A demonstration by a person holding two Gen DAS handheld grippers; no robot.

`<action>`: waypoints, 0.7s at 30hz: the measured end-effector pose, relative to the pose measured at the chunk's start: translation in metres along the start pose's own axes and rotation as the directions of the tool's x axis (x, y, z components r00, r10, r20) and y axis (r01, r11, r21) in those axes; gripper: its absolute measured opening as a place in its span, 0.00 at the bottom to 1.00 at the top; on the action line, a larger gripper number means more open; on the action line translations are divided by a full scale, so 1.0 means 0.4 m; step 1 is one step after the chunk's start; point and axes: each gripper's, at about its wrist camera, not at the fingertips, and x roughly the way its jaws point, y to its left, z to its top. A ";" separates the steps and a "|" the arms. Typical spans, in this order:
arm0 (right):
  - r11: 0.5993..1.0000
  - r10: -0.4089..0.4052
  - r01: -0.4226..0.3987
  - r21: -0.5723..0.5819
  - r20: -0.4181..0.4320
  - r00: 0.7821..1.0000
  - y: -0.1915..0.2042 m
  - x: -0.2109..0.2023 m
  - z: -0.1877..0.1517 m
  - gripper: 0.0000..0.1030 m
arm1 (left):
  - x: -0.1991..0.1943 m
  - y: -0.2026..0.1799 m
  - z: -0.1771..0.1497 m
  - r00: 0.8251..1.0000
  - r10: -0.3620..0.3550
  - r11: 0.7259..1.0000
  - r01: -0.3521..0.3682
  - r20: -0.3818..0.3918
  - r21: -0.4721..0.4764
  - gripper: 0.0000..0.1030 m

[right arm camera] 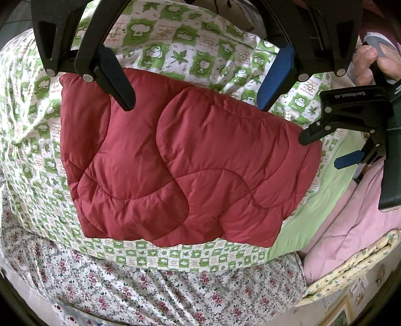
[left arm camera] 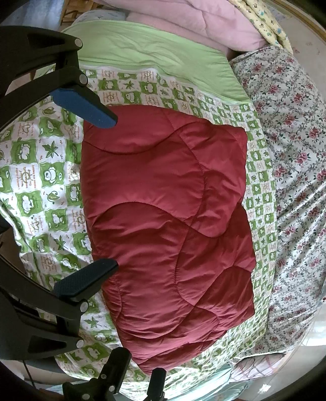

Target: Fold large clothes

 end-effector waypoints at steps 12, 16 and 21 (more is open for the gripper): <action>1.000 0.001 -0.001 0.001 0.001 1.000 0.000 0.000 -0.001 0.95 | -0.001 -0.001 -0.002 1.000 0.001 1.000 -0.001 0.001 -0.002 1.00; 1.000 0.001 -0.001 0.002 0.001 1.000 -0.001 0.000 -0.002 0.96 | 0.000 -0.002 -0.001 1.000 0.002 1.000 -0.002 0.001 -0.002 1.00; 1.000 0.001 -0.001 0.002 0.001 1.000 0.001 0.000 -0.001 0.95 | -0.001 -0.004 -0.001 1.000 0.003 1.000 -0.003 0.000 -0.002 1.00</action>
